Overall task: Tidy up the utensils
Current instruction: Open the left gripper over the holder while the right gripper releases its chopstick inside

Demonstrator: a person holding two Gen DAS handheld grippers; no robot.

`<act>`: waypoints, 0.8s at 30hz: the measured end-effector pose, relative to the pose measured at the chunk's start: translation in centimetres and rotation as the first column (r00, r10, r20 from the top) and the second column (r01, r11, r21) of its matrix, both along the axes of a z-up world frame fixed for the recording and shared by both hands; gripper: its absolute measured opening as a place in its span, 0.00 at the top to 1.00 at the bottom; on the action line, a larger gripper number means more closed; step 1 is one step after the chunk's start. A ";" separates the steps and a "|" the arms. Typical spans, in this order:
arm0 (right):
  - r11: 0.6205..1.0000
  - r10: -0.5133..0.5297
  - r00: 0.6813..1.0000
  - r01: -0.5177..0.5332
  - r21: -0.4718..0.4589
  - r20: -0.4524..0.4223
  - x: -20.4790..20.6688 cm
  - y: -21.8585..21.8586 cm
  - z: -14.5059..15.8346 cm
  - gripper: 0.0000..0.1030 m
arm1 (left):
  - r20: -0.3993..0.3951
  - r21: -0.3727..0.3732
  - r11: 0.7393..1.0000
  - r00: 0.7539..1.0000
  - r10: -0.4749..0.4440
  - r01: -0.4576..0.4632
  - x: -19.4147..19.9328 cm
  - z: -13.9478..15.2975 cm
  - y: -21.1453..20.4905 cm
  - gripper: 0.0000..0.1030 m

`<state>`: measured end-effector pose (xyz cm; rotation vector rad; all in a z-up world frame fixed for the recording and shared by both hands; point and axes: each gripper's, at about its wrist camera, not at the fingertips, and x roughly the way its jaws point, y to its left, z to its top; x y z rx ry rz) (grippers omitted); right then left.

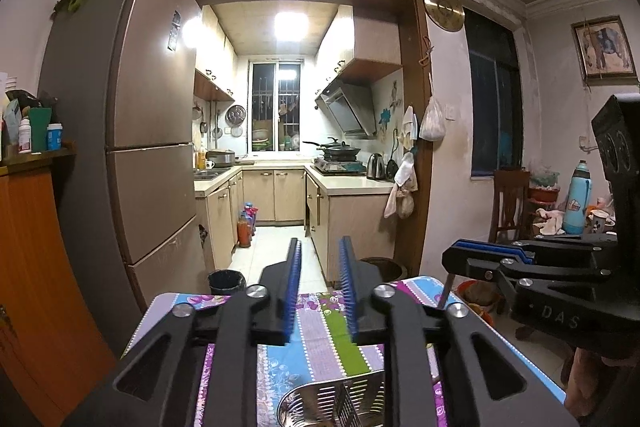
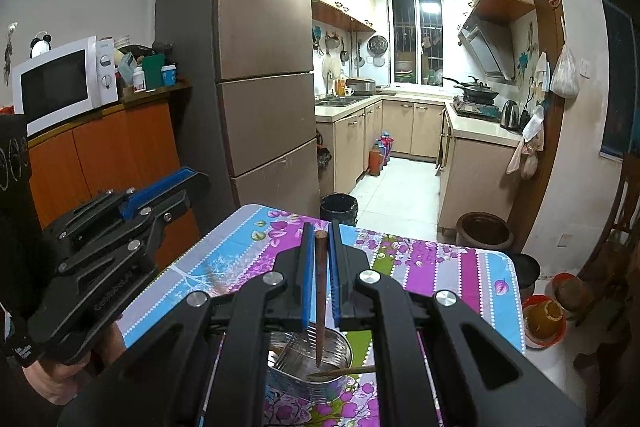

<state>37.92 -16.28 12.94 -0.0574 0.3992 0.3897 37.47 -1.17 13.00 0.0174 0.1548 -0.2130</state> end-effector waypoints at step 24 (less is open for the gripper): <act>1.000 -0.012 0.999 0.011 0.011 0.037 -1.7 -0.4 0.7 0.81 | 0.007 -0.001 1.000 1.000 0.028 -0.028 -1.4 0.5 0.4 0.78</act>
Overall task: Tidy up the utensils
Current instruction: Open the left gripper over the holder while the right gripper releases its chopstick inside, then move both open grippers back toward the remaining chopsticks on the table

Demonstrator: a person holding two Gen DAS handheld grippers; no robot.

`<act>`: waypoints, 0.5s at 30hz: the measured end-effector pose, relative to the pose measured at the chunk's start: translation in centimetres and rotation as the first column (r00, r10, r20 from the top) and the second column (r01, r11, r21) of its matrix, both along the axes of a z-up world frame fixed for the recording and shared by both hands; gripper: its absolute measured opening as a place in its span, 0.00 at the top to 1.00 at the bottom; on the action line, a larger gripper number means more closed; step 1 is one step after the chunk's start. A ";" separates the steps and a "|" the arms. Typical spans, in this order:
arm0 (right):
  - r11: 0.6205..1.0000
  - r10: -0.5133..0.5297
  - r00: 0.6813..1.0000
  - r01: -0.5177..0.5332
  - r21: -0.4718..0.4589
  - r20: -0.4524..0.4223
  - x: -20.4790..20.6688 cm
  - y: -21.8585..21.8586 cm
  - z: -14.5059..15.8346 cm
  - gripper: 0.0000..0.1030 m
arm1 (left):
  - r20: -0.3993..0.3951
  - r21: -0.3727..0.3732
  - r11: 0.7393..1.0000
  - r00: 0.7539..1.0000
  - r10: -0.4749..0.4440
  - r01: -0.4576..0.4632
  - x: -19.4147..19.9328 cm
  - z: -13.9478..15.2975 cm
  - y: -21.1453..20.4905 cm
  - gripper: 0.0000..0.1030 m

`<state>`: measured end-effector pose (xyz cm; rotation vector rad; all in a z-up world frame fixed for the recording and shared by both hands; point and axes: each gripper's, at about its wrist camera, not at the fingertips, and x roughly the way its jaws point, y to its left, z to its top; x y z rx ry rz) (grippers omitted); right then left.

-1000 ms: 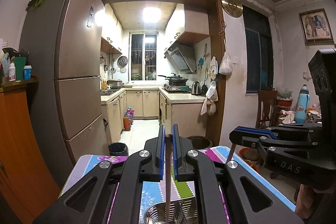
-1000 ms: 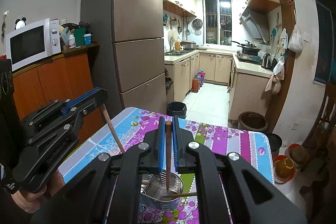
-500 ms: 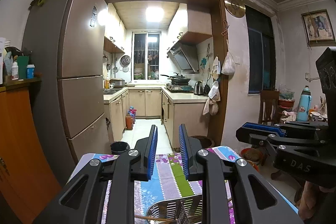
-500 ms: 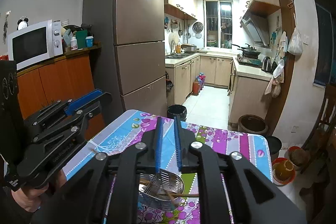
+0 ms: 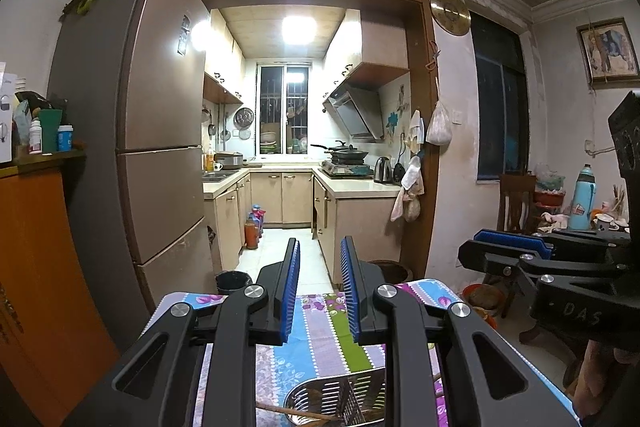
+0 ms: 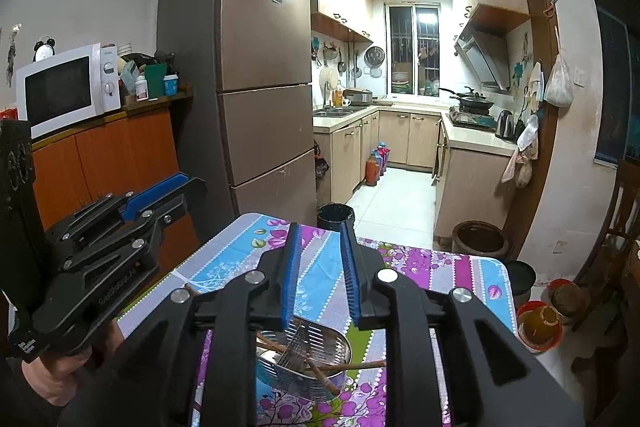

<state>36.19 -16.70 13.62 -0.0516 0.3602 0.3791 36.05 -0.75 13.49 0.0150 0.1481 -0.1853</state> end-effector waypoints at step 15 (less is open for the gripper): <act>1.000 -0.006 0.999 0.006 -0.001 0.037 -2.4 0.1 0.3 0.39 | 0.011 -0.028 1.000 1.000 -0.007 0.007 -1.7 0.0 0.8 0.52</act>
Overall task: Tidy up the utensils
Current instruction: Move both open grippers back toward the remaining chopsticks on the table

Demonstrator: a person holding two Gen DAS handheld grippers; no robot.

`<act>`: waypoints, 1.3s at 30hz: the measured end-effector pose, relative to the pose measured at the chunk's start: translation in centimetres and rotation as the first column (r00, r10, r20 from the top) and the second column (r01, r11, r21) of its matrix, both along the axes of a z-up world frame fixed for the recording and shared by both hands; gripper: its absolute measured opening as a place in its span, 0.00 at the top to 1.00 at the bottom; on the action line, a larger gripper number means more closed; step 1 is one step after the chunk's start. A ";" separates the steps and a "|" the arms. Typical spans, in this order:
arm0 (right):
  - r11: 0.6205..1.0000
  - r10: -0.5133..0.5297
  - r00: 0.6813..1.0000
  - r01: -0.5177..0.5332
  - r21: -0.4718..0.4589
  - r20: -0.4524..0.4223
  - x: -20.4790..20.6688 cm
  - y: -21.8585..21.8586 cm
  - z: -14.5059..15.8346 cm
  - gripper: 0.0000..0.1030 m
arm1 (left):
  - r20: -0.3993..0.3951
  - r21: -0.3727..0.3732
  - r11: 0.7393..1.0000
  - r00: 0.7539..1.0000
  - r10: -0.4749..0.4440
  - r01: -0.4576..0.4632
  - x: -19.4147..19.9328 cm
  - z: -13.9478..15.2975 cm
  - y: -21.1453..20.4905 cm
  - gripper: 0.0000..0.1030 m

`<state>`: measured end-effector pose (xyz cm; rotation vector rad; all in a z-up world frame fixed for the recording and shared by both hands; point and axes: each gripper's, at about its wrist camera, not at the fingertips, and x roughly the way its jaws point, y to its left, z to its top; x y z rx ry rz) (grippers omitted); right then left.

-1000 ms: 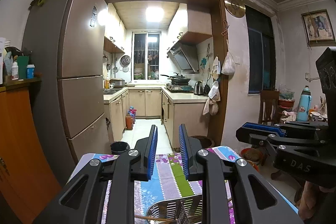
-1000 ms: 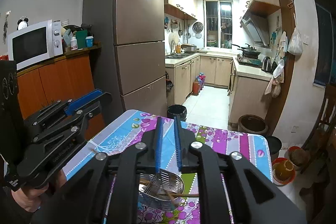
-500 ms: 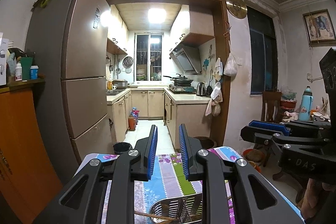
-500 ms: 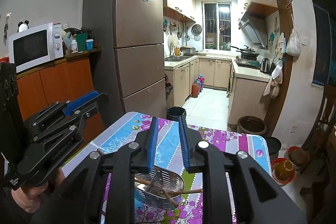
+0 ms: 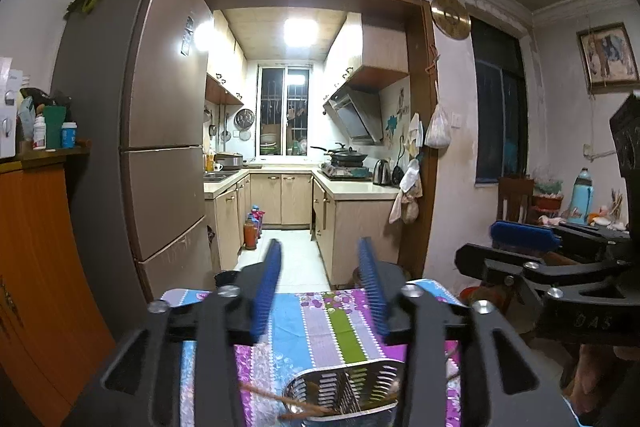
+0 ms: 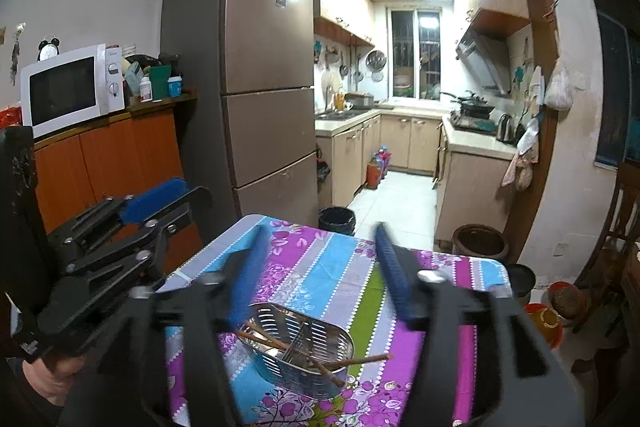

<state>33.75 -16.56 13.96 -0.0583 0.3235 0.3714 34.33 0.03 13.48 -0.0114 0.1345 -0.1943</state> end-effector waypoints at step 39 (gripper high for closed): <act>0.996 -0.085 0.984 0.078 -0.048 -0.158 -26.8 -2.6 -30.8 0.81 | -0.271 0.152 0.981 0.960 -0.073 0.117 -26.5 -30.5 1.1 0.67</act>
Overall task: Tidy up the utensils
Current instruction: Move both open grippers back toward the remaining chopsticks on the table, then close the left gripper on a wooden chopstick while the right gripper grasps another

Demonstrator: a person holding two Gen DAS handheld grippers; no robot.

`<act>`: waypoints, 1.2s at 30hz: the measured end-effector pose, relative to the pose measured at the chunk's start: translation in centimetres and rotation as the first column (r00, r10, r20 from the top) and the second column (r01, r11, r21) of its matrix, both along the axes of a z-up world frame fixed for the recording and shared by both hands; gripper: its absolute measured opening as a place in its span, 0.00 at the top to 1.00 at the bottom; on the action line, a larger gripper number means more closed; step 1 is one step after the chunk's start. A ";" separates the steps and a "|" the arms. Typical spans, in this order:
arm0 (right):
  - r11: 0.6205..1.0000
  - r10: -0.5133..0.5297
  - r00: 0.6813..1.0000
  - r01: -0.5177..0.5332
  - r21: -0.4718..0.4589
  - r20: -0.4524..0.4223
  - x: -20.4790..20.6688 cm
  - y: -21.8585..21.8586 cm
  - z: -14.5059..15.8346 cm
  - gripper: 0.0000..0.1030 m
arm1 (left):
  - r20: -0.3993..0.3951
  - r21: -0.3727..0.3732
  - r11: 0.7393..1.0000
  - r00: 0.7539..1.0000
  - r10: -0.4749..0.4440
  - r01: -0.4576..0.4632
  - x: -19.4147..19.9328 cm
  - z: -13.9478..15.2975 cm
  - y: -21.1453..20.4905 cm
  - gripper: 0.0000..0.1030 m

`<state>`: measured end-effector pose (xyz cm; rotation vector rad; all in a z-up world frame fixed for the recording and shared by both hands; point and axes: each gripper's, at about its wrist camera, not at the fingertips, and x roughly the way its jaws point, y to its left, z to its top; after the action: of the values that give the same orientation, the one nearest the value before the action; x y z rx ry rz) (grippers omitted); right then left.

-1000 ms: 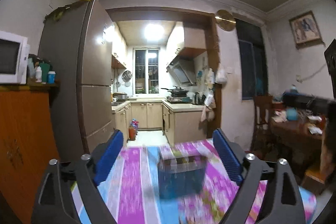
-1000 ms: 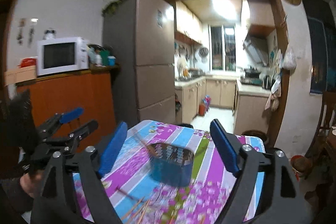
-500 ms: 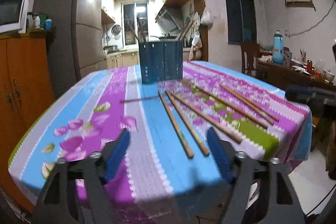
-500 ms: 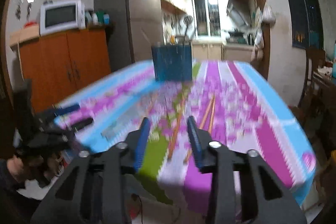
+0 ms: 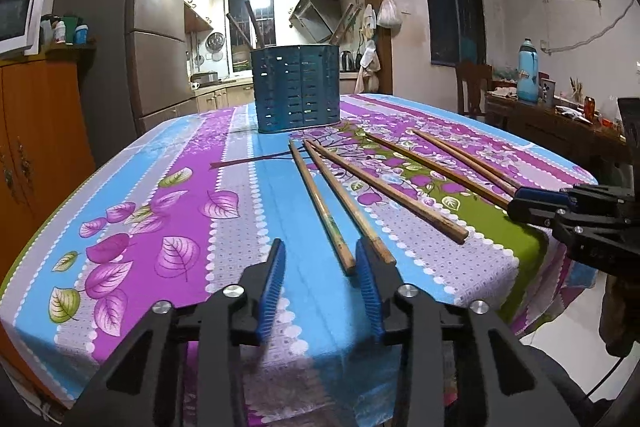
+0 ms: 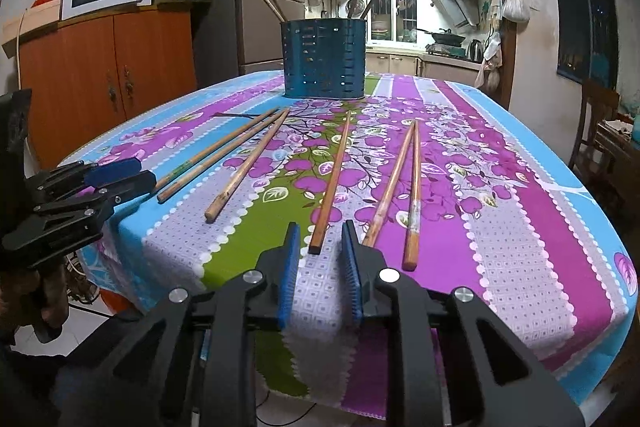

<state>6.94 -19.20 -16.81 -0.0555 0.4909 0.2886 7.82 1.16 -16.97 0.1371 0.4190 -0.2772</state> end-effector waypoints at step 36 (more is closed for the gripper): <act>0.999 -0.019 0.998 0.017 0.041 0.055 -0.3 0.9 -0.7 0.88 | 0.099 -0.001 0.999 0.994 0.043 -0.044 0.2 -1.7 -0.6 0.88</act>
<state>6.64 -18.26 -17.52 -0.0193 0.4299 0.2790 7.98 0.60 -18.62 0.1419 0.3238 -0.2263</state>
